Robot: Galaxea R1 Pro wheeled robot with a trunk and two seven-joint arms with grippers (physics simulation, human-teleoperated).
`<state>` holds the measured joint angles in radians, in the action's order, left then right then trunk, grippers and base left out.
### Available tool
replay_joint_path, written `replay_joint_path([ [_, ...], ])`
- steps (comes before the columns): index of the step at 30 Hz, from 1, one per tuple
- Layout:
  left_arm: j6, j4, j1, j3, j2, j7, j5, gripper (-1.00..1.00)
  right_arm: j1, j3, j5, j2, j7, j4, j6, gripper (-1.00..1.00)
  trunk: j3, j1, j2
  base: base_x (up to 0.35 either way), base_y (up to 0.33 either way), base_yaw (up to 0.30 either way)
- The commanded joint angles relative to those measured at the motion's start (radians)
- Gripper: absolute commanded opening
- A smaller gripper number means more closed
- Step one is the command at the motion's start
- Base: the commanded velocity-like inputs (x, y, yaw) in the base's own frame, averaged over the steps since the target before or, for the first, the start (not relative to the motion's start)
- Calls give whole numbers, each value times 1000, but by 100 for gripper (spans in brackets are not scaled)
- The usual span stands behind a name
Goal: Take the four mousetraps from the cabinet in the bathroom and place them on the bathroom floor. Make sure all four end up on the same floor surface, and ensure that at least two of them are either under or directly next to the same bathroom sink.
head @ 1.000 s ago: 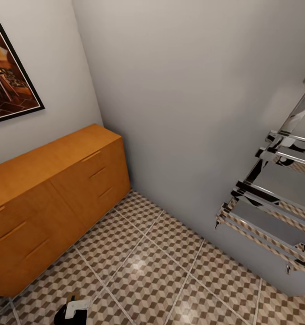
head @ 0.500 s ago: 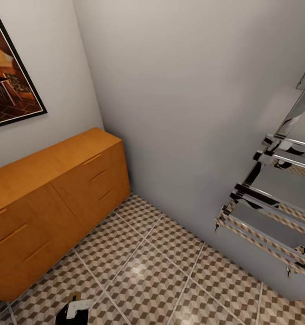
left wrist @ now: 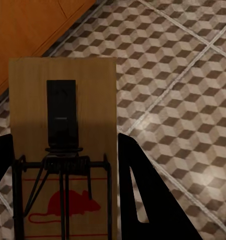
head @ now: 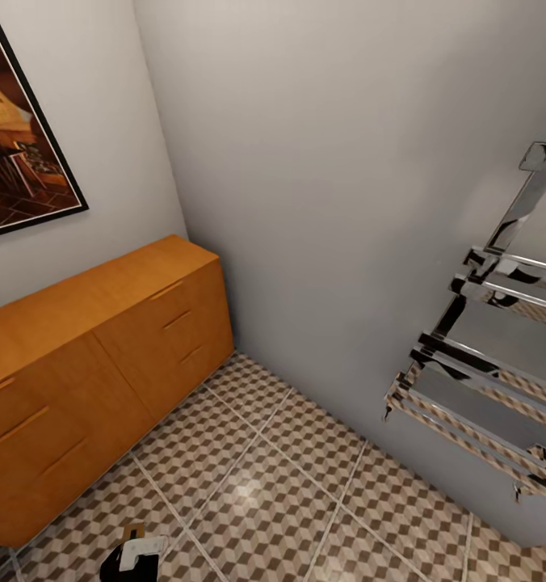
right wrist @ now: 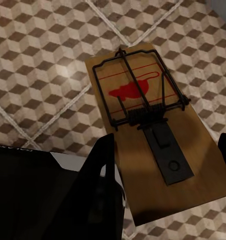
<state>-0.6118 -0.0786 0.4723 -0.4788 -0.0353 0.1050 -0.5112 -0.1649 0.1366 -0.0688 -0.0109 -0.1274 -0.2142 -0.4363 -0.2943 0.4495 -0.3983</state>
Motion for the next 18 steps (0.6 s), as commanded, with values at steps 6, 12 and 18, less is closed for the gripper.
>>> replay_joint_path([
  [6,-3,-3,1,-8,1,10,3,-100,-1,6,-6,0,-12,1,-1,-100,8,1,-2,0,0,0],
  [12,-3,-3,1,-9,1,10,3,-100,-1,6,-6,0,-12,1,-1,-100,18,1,-2,0,0,0],
  [18,-3,-3,1,-8,2,10,3,-100,-1,6,-6,0,-12,1,-1,-100,28,1,-2,0,0,0],
])
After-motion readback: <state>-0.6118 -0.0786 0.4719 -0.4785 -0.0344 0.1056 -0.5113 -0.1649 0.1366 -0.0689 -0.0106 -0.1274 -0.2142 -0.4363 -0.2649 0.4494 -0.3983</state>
